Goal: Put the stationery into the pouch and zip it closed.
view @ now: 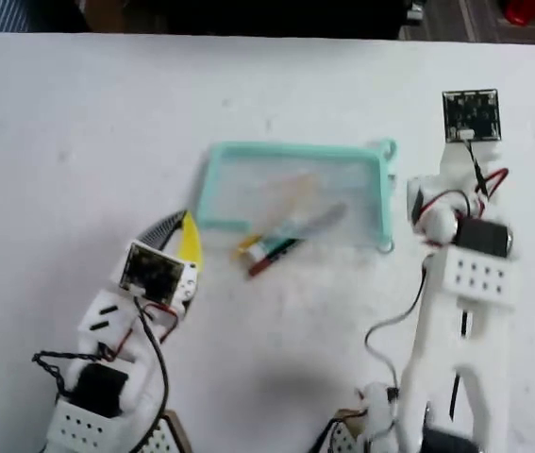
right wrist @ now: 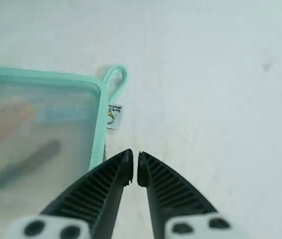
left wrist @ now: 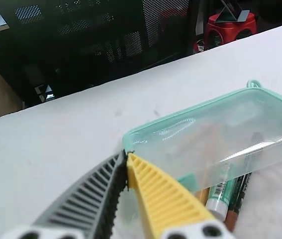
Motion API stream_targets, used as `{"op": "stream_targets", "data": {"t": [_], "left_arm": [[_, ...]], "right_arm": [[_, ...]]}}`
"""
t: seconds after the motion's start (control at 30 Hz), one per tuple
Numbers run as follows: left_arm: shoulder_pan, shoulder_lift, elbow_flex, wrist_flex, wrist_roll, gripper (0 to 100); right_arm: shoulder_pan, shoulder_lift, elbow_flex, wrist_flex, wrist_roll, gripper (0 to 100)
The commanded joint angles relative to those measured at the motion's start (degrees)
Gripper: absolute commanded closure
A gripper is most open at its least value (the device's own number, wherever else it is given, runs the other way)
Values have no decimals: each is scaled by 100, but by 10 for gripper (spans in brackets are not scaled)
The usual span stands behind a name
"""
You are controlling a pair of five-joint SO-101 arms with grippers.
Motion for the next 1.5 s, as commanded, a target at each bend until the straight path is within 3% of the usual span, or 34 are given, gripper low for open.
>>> {"op": "stream_targets", "data": {"t": [0.0, 0.2, 0.43, 0.9, 1.3, 1.37, 1.47], "left_arm": [[4, -75, 9, -158, -62, 976], [259, -75, 273, -448, -185, 976], [382, -75, 273, -448, -510, 976], [435, -75, 273, -448, -510, 976], [400, -75, 273, -448, -527, 976], [391, -75, 273, -448, -536, 976], [391, -75, 273, -448, -536, 976]], "right_arm": [[136, 752, -308, -374, 79, 981], [-4, 1807, -308, -831, 79, 981], [-40, 2369, -273, -637, 88, 981], [-2167, 1859, -308, 84, 35, 981], [-1613, 734, -281, 163, 105, 981], [-1481, 708, -220, 163, 615, 981], [-1437, 760, -62, 154, 2084, 981]]}}
